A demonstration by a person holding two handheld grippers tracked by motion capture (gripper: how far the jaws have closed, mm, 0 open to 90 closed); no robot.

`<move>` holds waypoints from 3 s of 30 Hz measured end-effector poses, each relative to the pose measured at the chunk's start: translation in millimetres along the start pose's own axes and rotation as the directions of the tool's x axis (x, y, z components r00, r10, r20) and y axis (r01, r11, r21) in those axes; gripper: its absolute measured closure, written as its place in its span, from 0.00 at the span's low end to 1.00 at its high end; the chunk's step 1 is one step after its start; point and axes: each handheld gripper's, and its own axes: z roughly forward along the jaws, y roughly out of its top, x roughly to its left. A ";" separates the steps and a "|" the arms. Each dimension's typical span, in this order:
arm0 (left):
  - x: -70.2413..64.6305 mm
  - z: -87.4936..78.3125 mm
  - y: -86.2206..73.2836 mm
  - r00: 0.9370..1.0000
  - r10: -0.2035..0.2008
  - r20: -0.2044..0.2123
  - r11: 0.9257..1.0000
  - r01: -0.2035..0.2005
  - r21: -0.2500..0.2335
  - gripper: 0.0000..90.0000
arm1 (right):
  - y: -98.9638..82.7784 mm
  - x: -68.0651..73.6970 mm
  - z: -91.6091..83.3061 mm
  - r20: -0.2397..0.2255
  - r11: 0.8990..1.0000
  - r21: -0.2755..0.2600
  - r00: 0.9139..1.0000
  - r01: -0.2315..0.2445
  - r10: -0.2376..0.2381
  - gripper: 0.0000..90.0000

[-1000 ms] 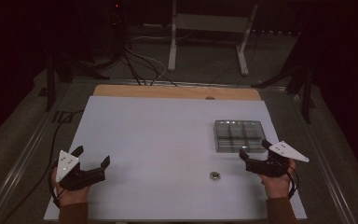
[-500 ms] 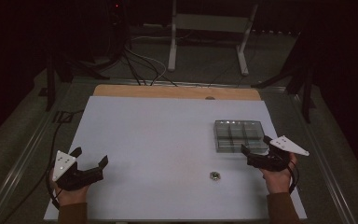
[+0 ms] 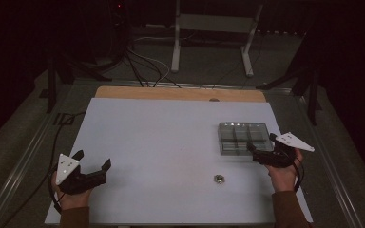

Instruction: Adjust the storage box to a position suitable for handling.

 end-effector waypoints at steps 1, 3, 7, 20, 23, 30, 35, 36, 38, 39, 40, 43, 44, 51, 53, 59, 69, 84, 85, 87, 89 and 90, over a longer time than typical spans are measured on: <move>0.1 -0.1 -0.1 1.000 -0.001 -0.001 1.000 0.001 0.000 0.02 | 1.2 -1.0 0.8 0.003 1.000 0.001 1.000 -0.003 0.003 0.00; 0.1 -0.3 -0.2 1.000 0.001 -0.001 1.000 -0.001 0.001 0.02 | 3.9 -3.1 2.2 0.012 1.000 0.003 1.000 -0.010 0.010 0.00; -0.7 0.4 -0.5 1.000 0.001 0.001 1.000 -0.001 0.001 0.02 | 7.7 -7.7 6.1 0.019 1.000 0.004 1.000 -0.016 0.016 0.01; -1.2 1.0 -1.0 1.000 0.003 -0.002 1.000 -0.003 0.001 0.02 | 12.9 -29.9 19.0 0.088 0.999 0.042 0.996 -0.029 0.026 0.14; -1.2 1.1 -1.0 1.000 0.003 -0.002 1.000 -0.003 0.000 0.02 | 13.6 -34.2 22.2 0.105 0.998 0.058 0.994 -0.021 0.015 0.26; -1.0 1.4 -1.4 1.000 0.004 -0.003 1.000 -0.004 0.002 0.02 | 11.9 -45.3 28.9 0.163 0.997 0.074 0.987 -0.022 0.010 0.53; -1.3 1.5 -1.3 1.000 0.004 -0.004 1.000 -0.004 0.001 0.02 | 8.0 -56.2 36.1 0.185 0.993 0.107 0.982 -0.052 0.032 0.72; -1.2 1.7 -1.4 1.000 0.004 -0.004 1.000 -0.004 0.001 0.02 | 7.0 -57.9 37.3 0.189 0.992 0.111 0.981 -0.062 0.040 0.76; -1.0 2.0 -1.6 1.000 0.003 -0.004 1.000 -0.003 0.002 0.02 | 5.3 -60.9 40.0 0.196 0.989 0.125 0.979 -0.076 0.050 0.85; -0.9 2.1 -1.7 1.000 0.003 -0.004 1.000 -0.003 0.003 0.02 | 4.3 -62.0 41.1 0.202 0.989 0.128 0.978 -0.075 0.048 0.90; -0.9 2.1 -1.7 1.000 0.004 -0.005 1.000 -0.004 0.004 0.02 | 3.6 -62.8 41.7 0.212 0.988 0.133 0.976 -0.075 0.045 0.94; -0.9 2.0 -1.8 1.000 0.003 -0.005 1.000 -0.003 0.003 0.02 | 0.4 -68.0 44.5 0.235 0.983 0.151 0.970 -0.101 0.063 1.00; -0.9 2.0 -1.7 1.000 0.004 -0.005 1.000 -0.004 0.003 0.02 | -0.8 -70.0 45.2 0.242 0.982 0.157 0.968 -0.109 0.069 1.00; -1.6 2.5 -1.9 1.000 0.006 -0.008 1.000 -0.006 0.004 0.02 | -8.5 -83.2 47.8 0.279 0.968 0.170 0.951 -0.183 0.131 1.00; -1.9 2.4 -1.9 1.000 0.007 -0.009 1.000 -0.007 0.004 0.02 | -10.2 -85.4 48.8 0.274 0.963 0.178 0.951 -0.200 0.147 1.00; -1.8 2.6 -2.2 1.000 0.005 -0.009 1.000 -0.005 0.004 0.02 | -15.1 -91.0 52.7 0.243 0.952 0.193 0.952 -0.236 0.187 1.00; -1.8 2.5 -2.3 1.000 0.005 -0.012 1.000 -0.005 0.003 0.02 | -15.1 -95.2 55.4 0.189 0.946 0.208 0.959 -0.249 0.211 1.00; -4.7 4.6 -2.7 1.000 0.014 -0.008 1.000 -0.014 0.006 0.02 | -14.8 -97.8 57.0 0.154 0.942 0.215 0.961 -0.259 0.229 1.00; -4.6 4.5 -2.7 1.000 0.014 -0.008 1.000 -0.014 0.006 0.02 | -14.6 -97.0 57.8 0.149 0.943 0.216 0.963 -0.255 0.226 1.00; -4.3 4.4 -2.7 1.000 0.014 -0.008 1.000 -0.014 0.006 0.02 | -13.7 -94.0 60.1 0.139 0.944 0.220 0.966 -0.246 0.219 1.00; -4.2 4.0 -2.6 1.000 0.015 -0.008 1.000 -0.015 0.006 0.02 | -12.9 -91.1 62.1 0.129 0.945 0.224 0.968 -0.240 0.215 1.00; -4.1 4.0 -2.7 1.000 0.015 -0.009 1.000 -0.015 0.005 0.02 | -12.6 -89.1 63.7 0.122 0.946 0.225 0.970 -0.232 0.209 1.00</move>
